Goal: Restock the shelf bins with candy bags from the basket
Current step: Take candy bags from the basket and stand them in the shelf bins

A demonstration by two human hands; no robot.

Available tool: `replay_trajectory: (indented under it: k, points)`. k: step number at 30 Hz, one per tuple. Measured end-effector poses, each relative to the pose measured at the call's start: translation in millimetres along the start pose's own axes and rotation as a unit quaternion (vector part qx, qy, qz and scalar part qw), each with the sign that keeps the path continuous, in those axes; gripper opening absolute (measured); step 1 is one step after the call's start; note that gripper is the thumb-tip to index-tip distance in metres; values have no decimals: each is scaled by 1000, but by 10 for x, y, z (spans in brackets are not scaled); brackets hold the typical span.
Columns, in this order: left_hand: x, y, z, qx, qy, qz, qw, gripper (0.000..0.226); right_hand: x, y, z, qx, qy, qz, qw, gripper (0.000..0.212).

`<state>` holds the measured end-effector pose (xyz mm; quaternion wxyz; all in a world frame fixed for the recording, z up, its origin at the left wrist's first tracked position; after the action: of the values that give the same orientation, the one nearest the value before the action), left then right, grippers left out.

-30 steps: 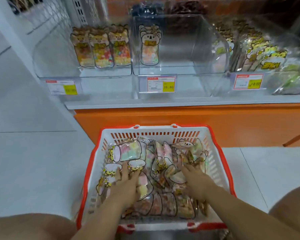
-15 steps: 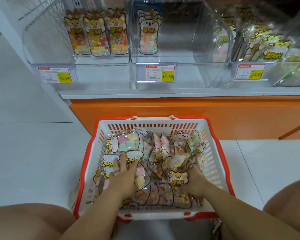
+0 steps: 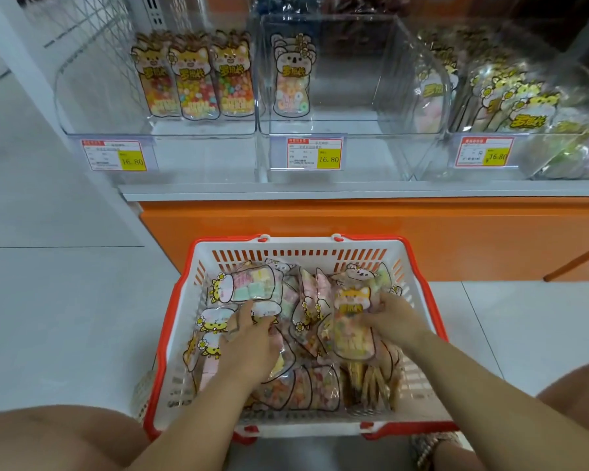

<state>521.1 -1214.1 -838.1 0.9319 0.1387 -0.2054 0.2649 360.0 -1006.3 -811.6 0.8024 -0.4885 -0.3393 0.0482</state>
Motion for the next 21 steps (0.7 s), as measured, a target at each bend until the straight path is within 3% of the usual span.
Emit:
replay_trajectory:
  k: [2,3,5,7,10,12,13,15,18,21]
  points:
    - [29,192,216,132,68,-8,989,52,60,-307,15,-94,-34,36,994,18]
    - [46,292,304,217,62,-9,974,54,66,-389,-10,-114,-53,47,991,14]
    - [107,474,416,376,-13,-2,927,52,43,-442,-96,-109,-78,45,990,32]
    - [103,550,411,438,-67,-10,896,53,37,-428,-193,-129,-116,30,984,33]
    - [89,473,345,439,-52,9,897,70,18,-289,-138,-151,-97,4,984,28]
    - [96,396,336,429,-23,26,903,40,-74,-33,3,57,-31,17,998,30]
    - [81,340,306,431,-10,37,901,28,-102,144,52,188,-9,11,982,26]
    - [70,246,283,442,5,57,895,24,-71,477,15,347,-40,-27,936,14]
    - [39,160,261,451,20,77,889,34,42,739,-146,458,-83,-37,884,22]
    - [23,158,228,453,22,74,888,37,102,673,-297,538,-37,57,840,47]
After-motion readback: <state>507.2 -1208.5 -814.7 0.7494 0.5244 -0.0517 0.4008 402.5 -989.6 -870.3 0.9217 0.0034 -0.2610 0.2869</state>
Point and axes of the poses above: each hand's wrist, its own x-axis away from the middle knuckle, its own z-axis out of the back of the hand, y = z × x, the point moved 3 cm from there along -x, towards the middle knuckle, and after that the axes turned 13 degrees about -x, right-handed, at the moved point
